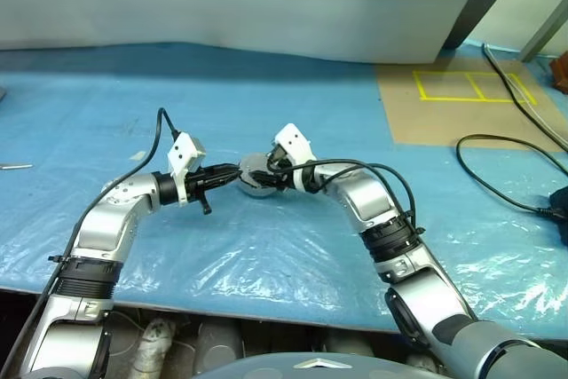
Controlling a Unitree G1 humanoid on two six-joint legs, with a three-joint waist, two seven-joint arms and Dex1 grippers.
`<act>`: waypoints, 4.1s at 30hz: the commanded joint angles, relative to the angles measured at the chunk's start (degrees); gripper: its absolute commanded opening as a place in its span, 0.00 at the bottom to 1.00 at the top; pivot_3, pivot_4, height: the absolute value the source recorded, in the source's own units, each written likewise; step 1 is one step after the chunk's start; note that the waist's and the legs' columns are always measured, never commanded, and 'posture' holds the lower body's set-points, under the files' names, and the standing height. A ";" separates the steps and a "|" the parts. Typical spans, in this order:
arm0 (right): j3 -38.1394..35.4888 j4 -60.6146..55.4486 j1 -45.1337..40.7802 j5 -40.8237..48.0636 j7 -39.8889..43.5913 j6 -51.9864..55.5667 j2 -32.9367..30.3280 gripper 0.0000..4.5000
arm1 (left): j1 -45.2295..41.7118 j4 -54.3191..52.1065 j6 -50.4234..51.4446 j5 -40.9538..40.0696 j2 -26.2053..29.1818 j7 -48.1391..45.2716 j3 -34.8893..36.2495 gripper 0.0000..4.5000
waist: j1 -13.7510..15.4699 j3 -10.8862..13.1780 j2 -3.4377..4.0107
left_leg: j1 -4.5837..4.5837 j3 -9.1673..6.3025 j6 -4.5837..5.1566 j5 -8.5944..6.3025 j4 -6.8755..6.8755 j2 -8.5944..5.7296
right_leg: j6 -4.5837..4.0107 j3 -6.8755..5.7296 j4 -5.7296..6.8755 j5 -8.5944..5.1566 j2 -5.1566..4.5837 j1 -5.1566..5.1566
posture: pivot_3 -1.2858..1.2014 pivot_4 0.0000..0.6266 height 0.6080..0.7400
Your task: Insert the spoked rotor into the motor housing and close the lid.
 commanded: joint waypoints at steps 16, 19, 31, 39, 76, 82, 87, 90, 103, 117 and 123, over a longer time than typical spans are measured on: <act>1.79 -1.18 -5.35 1.44 -1.28 9.19 0.97 0.65 | -2.16 3.06 -2.89 0.42 0.18 -0.91 0.17 0.11 | -0.02 0.33 -0.18 | -0.61 -0.26 -0.34 -0.17 0.24 0.08 | 0.02 -0.15 0.12 0.02 0.33 -0.43 | 0.52 0.24 1.00; 2.17 3.73 -4.65 1.05 -2.89 8.97 2.61 0.65 | -2.16 3.14 -2.85 0.31 0.18 -1.01 0.21 0.11 | -0.04 0.32 -0.18 | -0.54 -0.25 -0.34 -0.17 0.27 0.08 | 0.02 -0.14 0.16 0.02 0.33 -0.38 | 0.52 0.24 1.00; 3.72 8.94 -4.68 -1.92 -8.09 10.15 3.87 0.65 | -1.61 2.21 -1.35 -0.52 0.38 -1.14 0.73 0.11 | -0.21 0.33 -0.16 | 0.49 -0.15 -0.33 -0.17 0.32 0.08 | -0.35 -0.01 0.27 -0.17 0.22 0.43 | 0.52 0.24 1.00; 4.75 13.44 -6.72 -3.81 -11.54 9.20 7.07 0.65 | -1.80 2.05 -1.05 -0.62 0.10 -0.75 0.83 0.11 | -0.71 0.31 -0.15 | 0.57 -0.15 -0.33 -0.17 0.33 0.10 | -0.36 0.02 0.32 -0.17 0.25 0.45 | 0.52 0.24 1.00; 10.04 20.25 1.12 -10.76 -11.23 -3.37 4.60 0.65 | -7.83 16.00 -2.66 1.81 -3.24 4.96 1.87 0.11 | -0.24 -0.42 0.11 | 1.33 -0.11 -0.32 -0.20 -0.66 0.07 | -0.09 0.12 0.11 -0.22 -0.04 0.43 | 0.52 0.24 1.00; 8.40 18.24 3.34 -9.81 -11.94 -1.63 3.98 0.65 | -8.72 17.68 -2.99 4.15 -3.06 4.05 0.40 0.11 | -0.14 -0.53 0.19 | 1.33 -0.01 -0.33 -0.19 -0.61 0.01 | -0.01 0.13 -0.05 -0.30 -0.05 0.45 | 0.52 0.24 1.00; 7.18 16.66 3.17 -8.94 -11.34 -2.23 3.75 0.65 | -10.05 23.12 -5.74 9.57 -2.54 5.53 -2.52 0.11 | 0.13 -0.56 0.16 | 1.38 -0.04 -0.31 -0.20 -0.62 0.03 | 0.03 0.12 -0.06 -0.32 -0.05 0.44 | 0.52 0.24 1.00; 7.08 15.46 3.23 -8.76 -10.87 -2.10 3.44 0.65 | -10.75 25.56 -8.38 11.61 -3.02 6.47 -3.17 0.11 | 0.32 -0.57 0.16 | 1.35 -0.10 -0.31 -0.20 -0.63 -0.02 | 0.05 0.13 -0.08 -0.33 -0.13 0.42 | 0.52 0.24 1.00; 10.08 9.62 6.01 -9.95 -6.99 -9.11 0.36 0.95 | -10.08 23.66 -9.50 11.16 -5.10 3.20 -3.62 0.11 | 0.98 -0.59 0.13 | 1.04 -0.02 -0.33 -0.19 -0.62 -0.06 | -0.03 0.09 -0.26 -0.32 -0.14 0.40 | 0.52 0.24 1.00; -12.77 -7.83 6.53 14.03 1.97 -4.54 -2.51 0.99 | -10.93 25.97 -11.24 11.76 -4.92 3.67 -3.25 0.11 | 1.38 0.10 -0.17 | 0.27 -0.11 -0.36 -0.18 -0.55 -0.19 | 0.15 -0.10 -0.18 -0.07 0.00 -0.23 | 0.52 0.24 1.00; -18.03 -5.87 9.80 24.47 1.99 20.13 -5.34 0.99 | -10.91 26.50 -11.69 11.84 -4.78 3.50 -3.24 0.11 | 1.46 0.10 -0.17 | 0.29 -0.23 -0.48 -0.24 -0.55 -0.20 | 0.13 -0.13 -0.12 -0.07 0.12 -0.19 | 0.52 0.24 1.00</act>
